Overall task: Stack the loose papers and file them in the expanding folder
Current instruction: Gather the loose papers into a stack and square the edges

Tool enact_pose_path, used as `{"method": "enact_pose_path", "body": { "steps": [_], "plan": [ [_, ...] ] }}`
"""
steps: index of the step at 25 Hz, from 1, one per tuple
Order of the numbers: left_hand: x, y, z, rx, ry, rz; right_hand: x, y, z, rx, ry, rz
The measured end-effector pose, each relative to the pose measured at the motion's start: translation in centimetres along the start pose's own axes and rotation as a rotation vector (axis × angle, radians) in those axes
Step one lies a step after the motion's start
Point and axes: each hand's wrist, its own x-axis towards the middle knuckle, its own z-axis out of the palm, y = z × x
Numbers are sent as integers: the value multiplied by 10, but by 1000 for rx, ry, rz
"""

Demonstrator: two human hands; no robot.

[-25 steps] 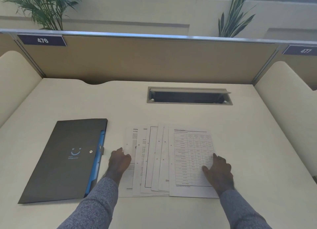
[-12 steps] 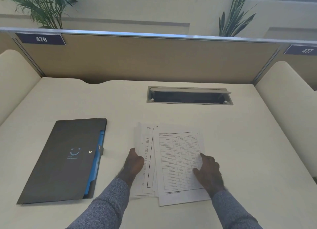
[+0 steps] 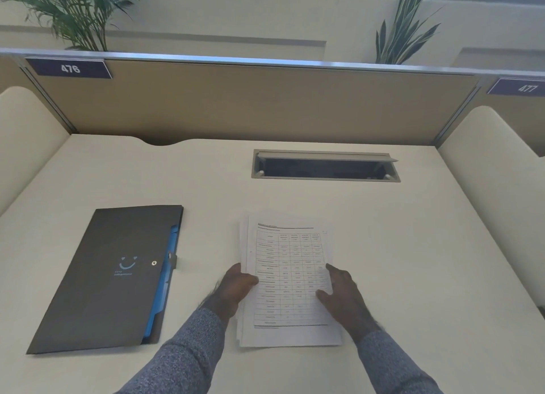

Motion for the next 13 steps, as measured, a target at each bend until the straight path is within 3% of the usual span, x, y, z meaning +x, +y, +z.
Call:
{"method": "enact_pose_path", "body": {
  "steps": [4,9,13],
  "plan": [
    [-1,-3,-2,42,-12,16,-2,0,1,70,-11,-34],
    [-3,-3,-11,0,-133,83,1,4,-8,381,42,56],
    [-5,1,-15,-90,-263,145,0,4,-28,695,-124,9]
  ]
}}
